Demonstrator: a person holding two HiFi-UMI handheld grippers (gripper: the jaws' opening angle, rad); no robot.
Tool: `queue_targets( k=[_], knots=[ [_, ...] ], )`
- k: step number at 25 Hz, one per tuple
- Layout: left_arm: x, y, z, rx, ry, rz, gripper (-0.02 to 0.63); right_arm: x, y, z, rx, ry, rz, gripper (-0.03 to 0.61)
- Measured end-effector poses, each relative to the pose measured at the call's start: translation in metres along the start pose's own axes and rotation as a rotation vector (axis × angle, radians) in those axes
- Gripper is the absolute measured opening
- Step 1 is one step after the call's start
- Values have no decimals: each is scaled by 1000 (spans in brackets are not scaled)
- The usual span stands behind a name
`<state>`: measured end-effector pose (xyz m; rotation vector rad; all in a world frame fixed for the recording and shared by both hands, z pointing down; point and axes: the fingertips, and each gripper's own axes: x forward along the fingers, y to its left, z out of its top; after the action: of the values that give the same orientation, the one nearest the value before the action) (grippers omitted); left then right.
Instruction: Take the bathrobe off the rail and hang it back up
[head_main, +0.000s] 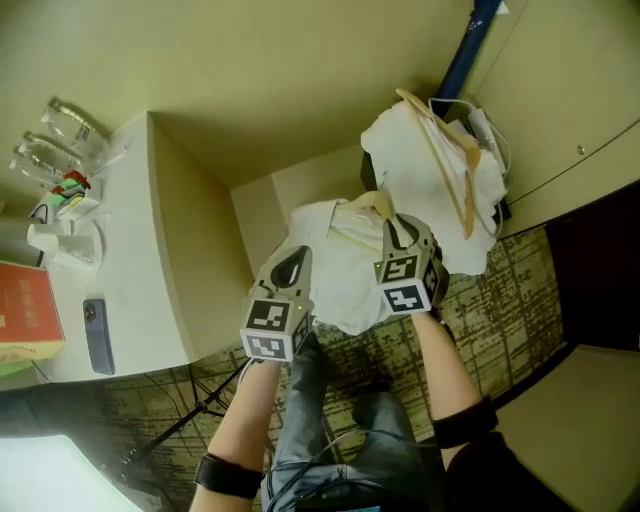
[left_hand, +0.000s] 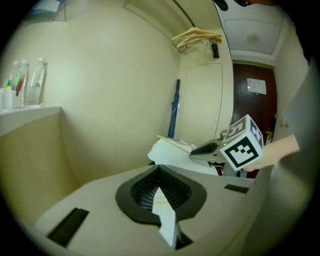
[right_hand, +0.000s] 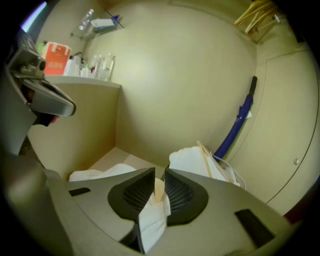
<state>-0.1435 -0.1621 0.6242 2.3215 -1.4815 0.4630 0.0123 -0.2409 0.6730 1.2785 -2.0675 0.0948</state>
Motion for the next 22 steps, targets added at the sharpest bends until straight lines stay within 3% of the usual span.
queue_targets(
  k=[2,5,10,16,22],
  knots=[
    [-26,-7,21,-3,-16,33,1,-39,3,33,-21,-81,44,41],
    [-70,-18,50,8,-38,76,1,-98,7,68,-7,-163,112,21],
    [-139,-35,95,27,-98,136,1,-185,-8,104,146,-264,218,20],
    [-212,-54,127,38,-130,199,1,-273,-39,118,200,-335,227,21],
    [-254,-65,163,61,-194,225,1,-317,-59,125,183,-382,207,21]
  ],
)
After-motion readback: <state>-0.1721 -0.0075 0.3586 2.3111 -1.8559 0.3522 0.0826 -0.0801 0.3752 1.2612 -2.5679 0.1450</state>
